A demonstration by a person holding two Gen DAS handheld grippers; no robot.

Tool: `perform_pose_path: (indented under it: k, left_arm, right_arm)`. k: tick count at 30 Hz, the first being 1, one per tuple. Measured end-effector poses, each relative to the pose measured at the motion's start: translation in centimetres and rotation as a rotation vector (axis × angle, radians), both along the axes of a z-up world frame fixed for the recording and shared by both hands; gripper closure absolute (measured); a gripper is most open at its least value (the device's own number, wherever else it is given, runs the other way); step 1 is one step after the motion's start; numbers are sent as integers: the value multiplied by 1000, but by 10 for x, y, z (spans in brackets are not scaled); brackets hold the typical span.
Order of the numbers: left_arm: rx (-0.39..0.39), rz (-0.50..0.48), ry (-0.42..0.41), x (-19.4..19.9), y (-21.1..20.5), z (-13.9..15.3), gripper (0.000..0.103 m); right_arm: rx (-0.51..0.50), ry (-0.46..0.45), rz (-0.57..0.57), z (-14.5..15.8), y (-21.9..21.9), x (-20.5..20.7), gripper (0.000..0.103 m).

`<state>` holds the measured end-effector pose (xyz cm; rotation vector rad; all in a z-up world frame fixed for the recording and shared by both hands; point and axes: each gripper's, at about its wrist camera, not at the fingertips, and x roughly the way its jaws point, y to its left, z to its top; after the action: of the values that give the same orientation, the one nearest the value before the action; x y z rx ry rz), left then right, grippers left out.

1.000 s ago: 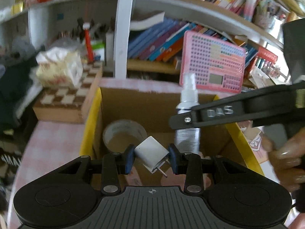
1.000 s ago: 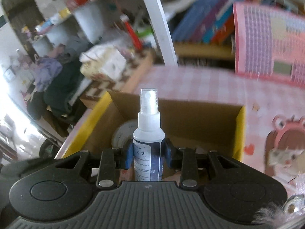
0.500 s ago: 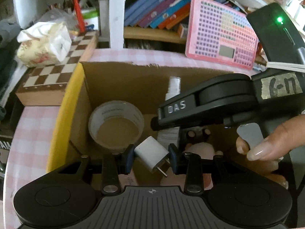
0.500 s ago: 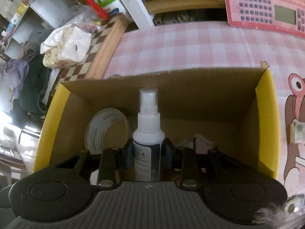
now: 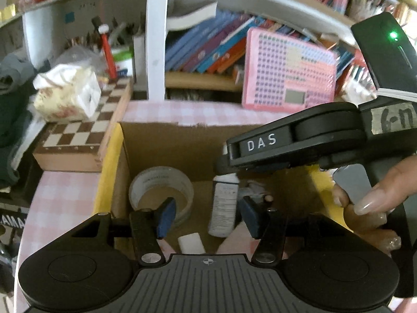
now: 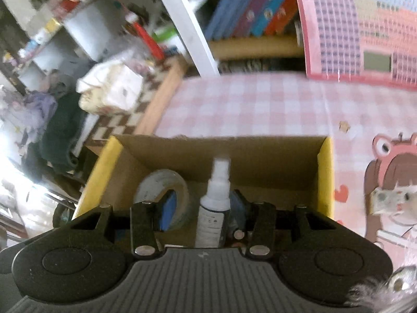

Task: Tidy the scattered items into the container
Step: 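Lower both tools into the box and open them to drop bottle and charger, then withdraw both open tools from the yellow box toward the remaining white items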

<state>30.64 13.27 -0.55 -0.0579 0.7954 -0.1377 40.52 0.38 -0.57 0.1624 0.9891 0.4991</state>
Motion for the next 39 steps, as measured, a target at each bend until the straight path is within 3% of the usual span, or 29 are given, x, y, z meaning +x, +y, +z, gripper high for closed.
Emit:
perform_pose_path:
  k: [5, 9, 17, 25, 39]
  left_arm:
    - [-20, -15, -63, -32, -2, 19, 47]
    - [-12, -27, -119, -61, -3, 32, 36]
    - [9, -39, -140, -114, 0, 37, 34]
    - [39, -5, -199, -168, 3, 44, 25]
    - [28, 18, -177, -229, 3, 33, 20]
  right_arm:
    - [-19, -105, 15, 20, -3, -34, 59]
    - [-28, -166, 26, 32, -1, -63, 58]
    - [-40, -204, 27, 40, -8, -123, 55]
    - [-108, -283, -23, 39, -29, -190, 54]
    - [-170, -296, -130, 23, -59, -281, 52]
